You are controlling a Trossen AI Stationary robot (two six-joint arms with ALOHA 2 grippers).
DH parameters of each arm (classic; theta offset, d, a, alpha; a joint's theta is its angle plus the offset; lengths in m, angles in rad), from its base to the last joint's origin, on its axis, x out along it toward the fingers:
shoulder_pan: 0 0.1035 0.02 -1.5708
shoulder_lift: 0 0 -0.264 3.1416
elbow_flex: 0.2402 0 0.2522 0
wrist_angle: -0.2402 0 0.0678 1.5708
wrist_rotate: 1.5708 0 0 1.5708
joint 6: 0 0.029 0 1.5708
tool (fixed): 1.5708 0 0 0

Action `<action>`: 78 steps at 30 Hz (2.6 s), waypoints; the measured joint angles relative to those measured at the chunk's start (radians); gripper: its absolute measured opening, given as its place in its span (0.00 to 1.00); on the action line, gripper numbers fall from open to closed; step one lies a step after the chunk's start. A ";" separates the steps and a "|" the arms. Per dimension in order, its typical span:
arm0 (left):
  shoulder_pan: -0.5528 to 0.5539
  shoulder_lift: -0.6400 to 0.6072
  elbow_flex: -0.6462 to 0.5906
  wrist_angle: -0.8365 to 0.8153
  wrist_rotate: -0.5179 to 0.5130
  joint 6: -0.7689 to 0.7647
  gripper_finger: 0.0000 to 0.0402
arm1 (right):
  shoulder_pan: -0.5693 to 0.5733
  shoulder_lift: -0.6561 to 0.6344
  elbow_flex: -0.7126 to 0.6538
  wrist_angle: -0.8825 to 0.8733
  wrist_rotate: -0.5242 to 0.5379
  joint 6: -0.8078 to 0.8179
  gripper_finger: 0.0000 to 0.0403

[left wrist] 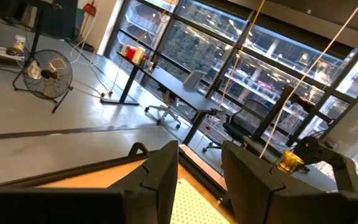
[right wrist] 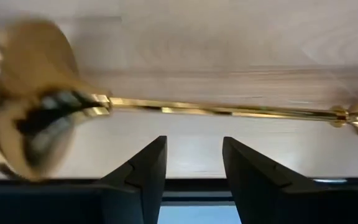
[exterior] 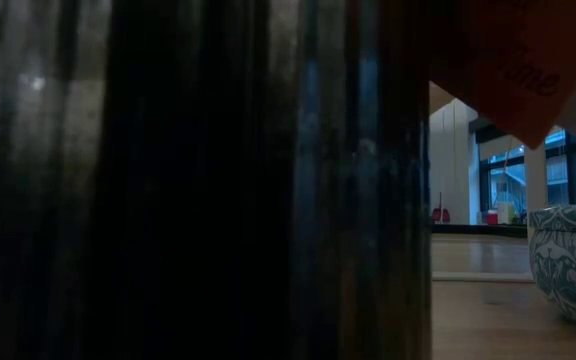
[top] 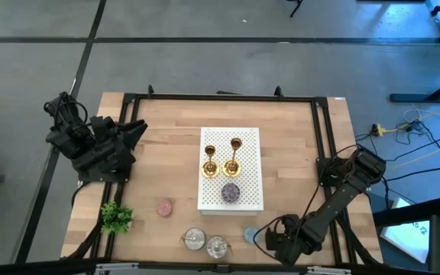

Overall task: Pick & Place candle stick holders
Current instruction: Put the gold candle holder on the shelf aligned with the other gold candle holders

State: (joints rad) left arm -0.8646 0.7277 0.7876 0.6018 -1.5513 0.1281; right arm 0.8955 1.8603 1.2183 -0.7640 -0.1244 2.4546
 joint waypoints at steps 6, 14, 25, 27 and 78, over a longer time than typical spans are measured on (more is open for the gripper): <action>-0.022 0.000 0.000 0.000 0.000 -0.010 0.29 | 0.028 0.000 0.068 -0.111 0.001 -0.227 0.41; -0.045 0.000 0.000 0.000 0.000 -0.019 0.30 | 0.078 -0.001 0.182 -0.325 0.010 -0.700 0.41; -0.037 0.034 0.000 0.000 -0.012 -0.151 0.29 | 0.183 -0.001 0.131 -0.437 0.083 -1.035 0.41; -0.035 0.051 0.000 0.000 -0.020 -0.182 0.30 | 0.193 -0.001 0.126 -0.422 0.100 -1.061 0.41; -0.058 0.237 0.000 0.000 0.009 -0.457 0.29 | 0.166 0.008 -0.023 -0.154 0.149 -1.173 0.32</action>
State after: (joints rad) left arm -0.9222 0.9649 0.7877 0.6018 -1.5428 -0.3285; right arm 1.0612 1.8679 1.1952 -0.9182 0.0250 1.2813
